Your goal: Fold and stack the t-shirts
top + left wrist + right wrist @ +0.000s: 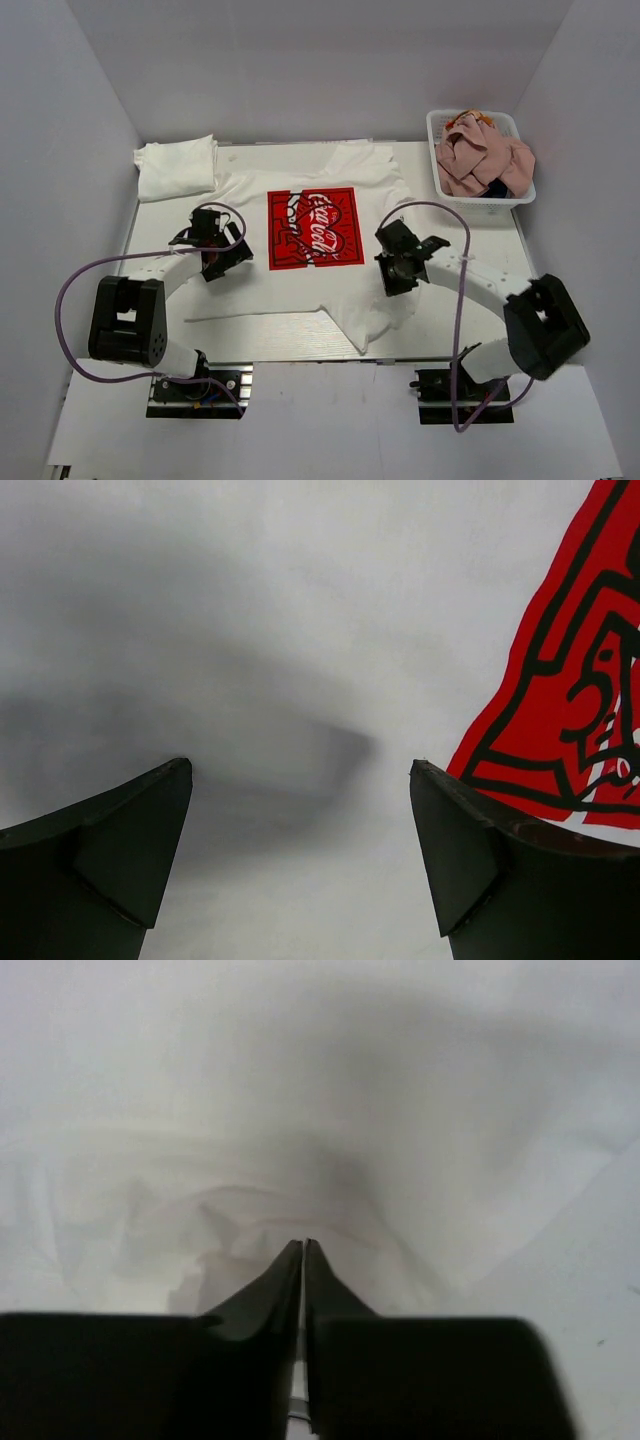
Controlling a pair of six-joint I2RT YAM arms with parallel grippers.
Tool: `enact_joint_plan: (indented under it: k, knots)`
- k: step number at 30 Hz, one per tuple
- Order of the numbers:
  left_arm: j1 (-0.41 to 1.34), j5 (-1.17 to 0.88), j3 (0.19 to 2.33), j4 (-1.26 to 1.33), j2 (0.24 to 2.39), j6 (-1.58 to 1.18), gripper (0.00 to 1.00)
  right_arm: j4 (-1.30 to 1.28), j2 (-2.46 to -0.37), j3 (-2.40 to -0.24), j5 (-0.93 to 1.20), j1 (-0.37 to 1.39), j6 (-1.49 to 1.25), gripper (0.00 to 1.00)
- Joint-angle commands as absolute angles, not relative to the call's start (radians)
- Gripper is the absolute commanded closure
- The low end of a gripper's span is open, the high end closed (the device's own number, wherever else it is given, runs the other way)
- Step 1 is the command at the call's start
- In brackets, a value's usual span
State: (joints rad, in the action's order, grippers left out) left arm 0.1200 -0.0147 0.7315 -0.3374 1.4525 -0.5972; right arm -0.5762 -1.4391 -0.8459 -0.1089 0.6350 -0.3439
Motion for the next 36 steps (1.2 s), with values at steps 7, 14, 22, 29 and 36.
enact_joint_plan:
  k: [7,14,22,29,36]
  knots:
    - [0.118,0.075,0.725,-0.336,1.495,-0.623,0.00,-0.814,-1.077,-0.643,0.135,0.684,-0.575,1.00]
    - [0.118,0.112,0.756,-0.379,1.528,-0.623,0.00,-0.827,-0.959,-0.512,0.236,0.753,-0.649,1.00]
    - [0.118,0.112,0.765,-0.379,1.517,-0.614,0.00,-0.980,-0.982,-0.802,-0.047,0.795,-0.664,0.60]
    - [0.118,0.080,0.753,-0.370,1.497,-0.604,0.00,-0.735,-1.087,-0.799,0.028,0.796,-0.660,0.09]
    - [0.118,0.080,0.742,-0.370,1.497,-0.595,0.00,-0.699,-1.290,-0.804,-0.066,0.851,-0.631,0.09]
